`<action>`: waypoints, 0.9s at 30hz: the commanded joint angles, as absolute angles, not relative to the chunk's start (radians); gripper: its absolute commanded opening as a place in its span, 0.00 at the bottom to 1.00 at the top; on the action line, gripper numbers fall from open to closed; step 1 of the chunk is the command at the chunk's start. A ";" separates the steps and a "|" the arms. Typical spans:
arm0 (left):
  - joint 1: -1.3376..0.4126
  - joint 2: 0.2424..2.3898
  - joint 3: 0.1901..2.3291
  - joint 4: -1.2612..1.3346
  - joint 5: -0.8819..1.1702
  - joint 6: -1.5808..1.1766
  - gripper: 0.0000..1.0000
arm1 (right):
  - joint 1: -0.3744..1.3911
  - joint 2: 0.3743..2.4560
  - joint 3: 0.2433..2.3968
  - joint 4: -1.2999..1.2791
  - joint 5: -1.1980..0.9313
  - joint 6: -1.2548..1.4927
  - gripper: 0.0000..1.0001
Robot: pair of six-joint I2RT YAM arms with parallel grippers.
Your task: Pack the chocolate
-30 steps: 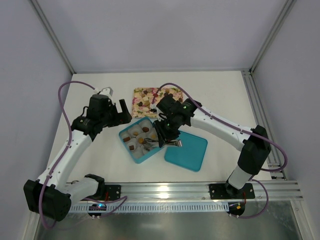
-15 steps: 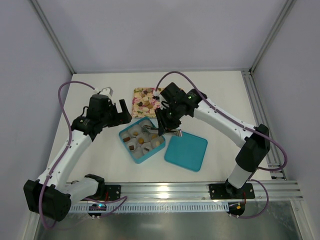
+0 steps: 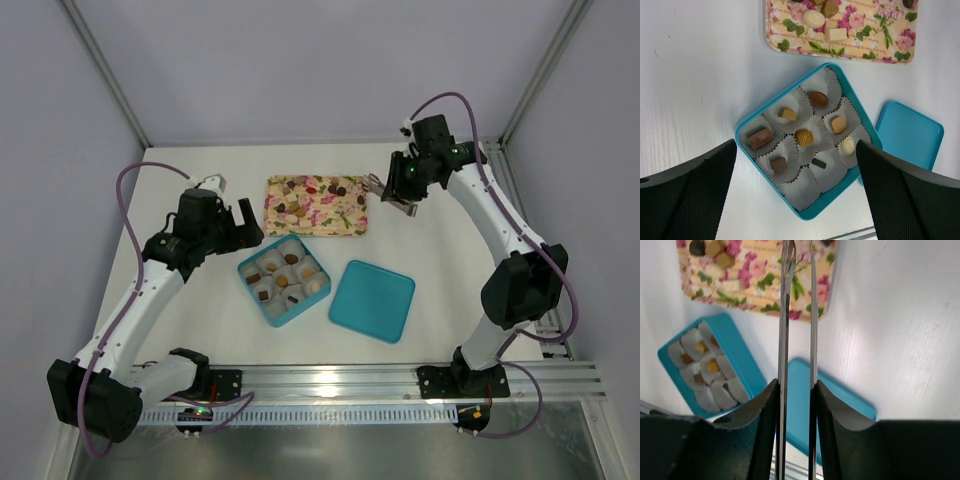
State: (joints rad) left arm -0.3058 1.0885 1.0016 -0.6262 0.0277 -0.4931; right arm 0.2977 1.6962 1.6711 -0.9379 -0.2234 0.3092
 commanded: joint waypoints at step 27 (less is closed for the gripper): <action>-0.310 1.094 1.000 -0.611 0.051 -0.491 1.00 | 0.110 2.223 1.930 -0.902 -0.029 0.238 0.44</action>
